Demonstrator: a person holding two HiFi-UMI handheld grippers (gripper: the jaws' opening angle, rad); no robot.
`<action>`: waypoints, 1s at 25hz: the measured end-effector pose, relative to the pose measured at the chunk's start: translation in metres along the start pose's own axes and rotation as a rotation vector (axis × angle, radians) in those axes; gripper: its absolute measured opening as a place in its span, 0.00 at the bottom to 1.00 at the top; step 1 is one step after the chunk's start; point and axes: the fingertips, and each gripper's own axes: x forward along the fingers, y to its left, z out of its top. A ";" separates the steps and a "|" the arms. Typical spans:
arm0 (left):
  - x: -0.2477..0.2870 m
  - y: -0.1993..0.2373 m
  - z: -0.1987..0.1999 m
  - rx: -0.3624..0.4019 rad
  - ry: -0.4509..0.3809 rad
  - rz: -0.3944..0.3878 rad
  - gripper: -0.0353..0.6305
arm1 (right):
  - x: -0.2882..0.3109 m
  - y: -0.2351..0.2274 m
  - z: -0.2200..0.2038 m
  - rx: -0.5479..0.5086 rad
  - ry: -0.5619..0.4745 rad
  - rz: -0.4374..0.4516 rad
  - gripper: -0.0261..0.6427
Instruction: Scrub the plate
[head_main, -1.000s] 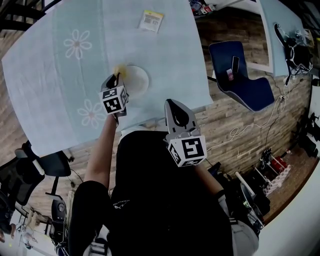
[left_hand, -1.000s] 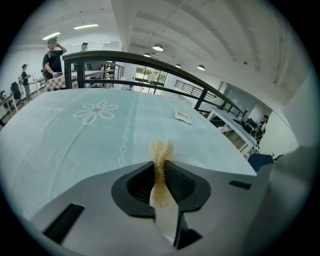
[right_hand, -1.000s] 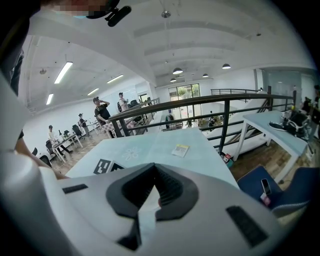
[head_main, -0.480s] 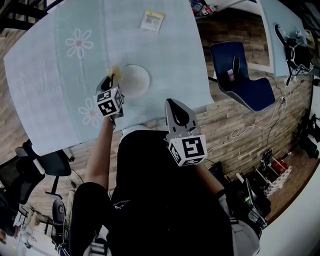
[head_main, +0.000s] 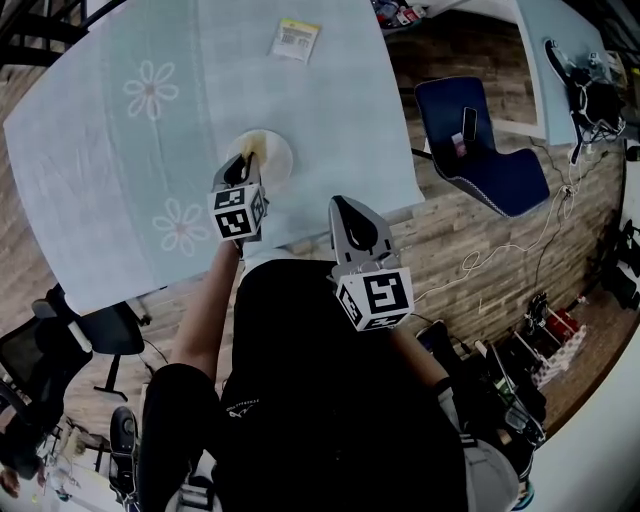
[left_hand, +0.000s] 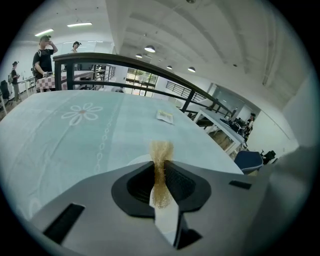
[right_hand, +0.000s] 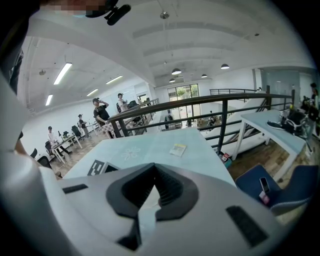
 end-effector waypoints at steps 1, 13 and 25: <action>0.003 -0.006 -0.001 0.006 0.005 -0.011 0.15 | 0.000 -0.001 0.000 0.002 -0.001 -0.003 0.05; 0.030 -0.043 -0.007 0.045 0.048 -0.057 0.15 | -0.004 -0.018 -0.004 0.025 0.003 -0.030 0.05; 0.037 -0.031 -0.016 0.020 0.083 -0.006 0.15 | -0.006 -0.024 -0.004 0.032 0.009 -0.032 0.05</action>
